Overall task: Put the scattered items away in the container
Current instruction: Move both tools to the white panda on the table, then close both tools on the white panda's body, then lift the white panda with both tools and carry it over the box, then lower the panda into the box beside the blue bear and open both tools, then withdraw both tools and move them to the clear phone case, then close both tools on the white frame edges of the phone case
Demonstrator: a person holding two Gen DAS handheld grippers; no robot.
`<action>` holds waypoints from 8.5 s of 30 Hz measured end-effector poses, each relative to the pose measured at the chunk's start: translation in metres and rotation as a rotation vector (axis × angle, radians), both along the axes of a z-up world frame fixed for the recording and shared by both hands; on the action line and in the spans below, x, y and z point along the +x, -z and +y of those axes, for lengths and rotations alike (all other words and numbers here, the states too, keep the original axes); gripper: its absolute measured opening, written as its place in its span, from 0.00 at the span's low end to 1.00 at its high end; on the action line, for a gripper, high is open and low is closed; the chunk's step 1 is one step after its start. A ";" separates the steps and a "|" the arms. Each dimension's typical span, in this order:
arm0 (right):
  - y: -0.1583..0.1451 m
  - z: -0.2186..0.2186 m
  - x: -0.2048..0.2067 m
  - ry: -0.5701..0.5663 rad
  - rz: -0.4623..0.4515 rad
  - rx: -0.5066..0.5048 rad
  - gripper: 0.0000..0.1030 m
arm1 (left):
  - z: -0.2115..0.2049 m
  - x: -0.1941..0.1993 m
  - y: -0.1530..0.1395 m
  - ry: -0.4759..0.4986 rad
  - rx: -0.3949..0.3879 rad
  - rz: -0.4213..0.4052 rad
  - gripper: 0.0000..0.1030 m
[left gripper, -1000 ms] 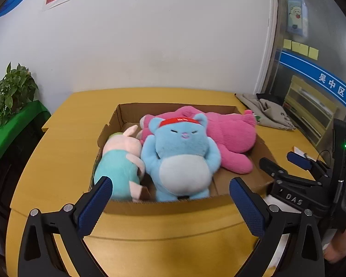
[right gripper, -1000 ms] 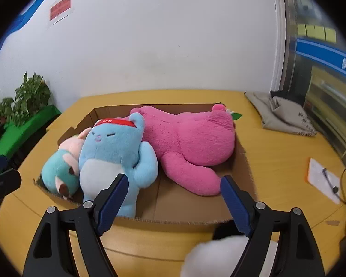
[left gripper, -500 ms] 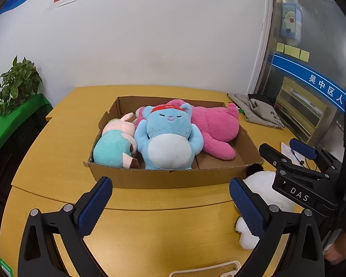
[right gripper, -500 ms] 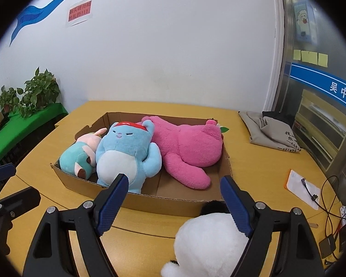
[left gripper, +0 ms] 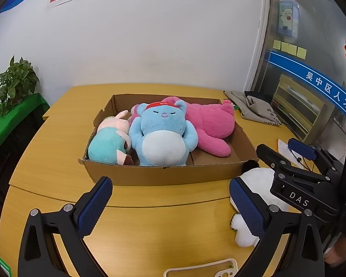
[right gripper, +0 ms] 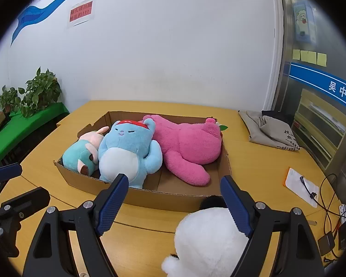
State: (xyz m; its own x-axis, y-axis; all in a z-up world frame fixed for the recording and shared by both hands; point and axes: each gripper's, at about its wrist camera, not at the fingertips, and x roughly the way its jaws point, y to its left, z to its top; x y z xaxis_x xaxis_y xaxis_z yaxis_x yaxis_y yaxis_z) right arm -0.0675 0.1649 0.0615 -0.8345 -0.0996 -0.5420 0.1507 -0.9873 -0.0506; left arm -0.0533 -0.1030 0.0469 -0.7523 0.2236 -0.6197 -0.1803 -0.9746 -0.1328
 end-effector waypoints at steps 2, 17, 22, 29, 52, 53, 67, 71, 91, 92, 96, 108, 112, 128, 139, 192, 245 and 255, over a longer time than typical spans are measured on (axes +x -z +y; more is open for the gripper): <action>0.000 0.000 0.000 0.000 -0.002 0.000 0.80 | 0.001 -0.001 0.001 0.001 0.001 -0.002 1.00; 0.003 0.011 -0.001 0.001 -0.015 -0.025 0.80 | 0.009 -0.005 0.006 0.012 0.002 -0.024 1.00; -0.005 0.046 0.013 -0.022 -0.005 -0.191 0.80 | 0.020 -0.012 0.014 0.071 0.016 -0.061 1.00; 0.030 0.139 0.021 0.080 -0.061 -0.241 0.80 | 0.054 -0.033 0.046 0.208 0.097 -0.185 1.00; 0.139 0.191 -0.006 -0.106 -0.303 -0.521 0.80 | 0.172 -0.104 0.122 0.627 0.245 -0.387 0.75; 0.138 0.189 -0.006 -0.105 -0.297 -0.514 0.76 | 0.170 -0.104 0.122 0.619 0.252 -0.390 0.74; 0.111 0.151 0.012 -0.236 -0.279 -0.456 0.62 | 0.105 -0.062 0.105 0.519 0.331 -0.373 0.64; 0.112 0.136 0.012 -0.309 -0.327 -0.421 0.62 | 0.089 -0.050 0.116 0.483 0.323 -0.396 0.63; 0.111 0.127 0.008 -0.377 -0.347 -0.386 0.59 | 0.074 -0.049 0.105 0.507 0.395 -0.378 0.61; 0.105 0.128 0.008 -0.392 -0.330 -0.403 0.59 | 0.072 -0.046 0.096 0.502 0.396 -0.352 0.61; 0.072 0.125 0.003 -0.438 -0.239 -0.409 0.59 | 0.069 -0.051 0.056 0.478 0.374 -0.261 0.61; -0.014 0.108 -0.103 -0.496 0.002 -0.320 0.59 | 0.065 -0.154 -0.026 0.399 0.339 -0.062 0.61; -0.014 0.108 -0.140 -0.497 0.037 -0.338 0.58 | 0.068 -0.190 -0.024 0.379 0.348 -0.066 0.61; 0.054 0.104 -0.204 -0.439 -0.110 -0.285 0.54 | 0.087 -0.256 0.064 0.318 0.341 -0.233 0.61; 0.023 0.091 -0.165 -0.514 -0.061 -0.195 0.52 | 0.102 -0.262 0.083 0.319 0.243 -0.255 0.67; 0.012 0.054 0.011 0.024 -0.068 -0.027 0.77 | 0.015 -0.011 0.017 0.030 0.079 -0.008 1.00; 0.078 0.046 0.090 -0.158 -0.212 -0.037 0.86 | -0.056 0.028 0.073 0.182 -0.095 -0.135 1.00; 0.154 -0.009 0.156 -0.335 -0.447 -0.001 0.79 | -0.031 0.040 0.162 0.320 -0.110 -0.427 0.50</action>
State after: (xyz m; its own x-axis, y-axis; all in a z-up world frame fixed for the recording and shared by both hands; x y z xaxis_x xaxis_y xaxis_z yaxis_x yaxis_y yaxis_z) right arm 0.0889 0.1561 -0.0927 -0.4457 -0.3209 -0.8357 0.4631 -0.8816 0.0915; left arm -0.0137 -0.1342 -0.1146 -0.3337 0.3167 -0.8879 -0.4225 -0.8922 -0.1594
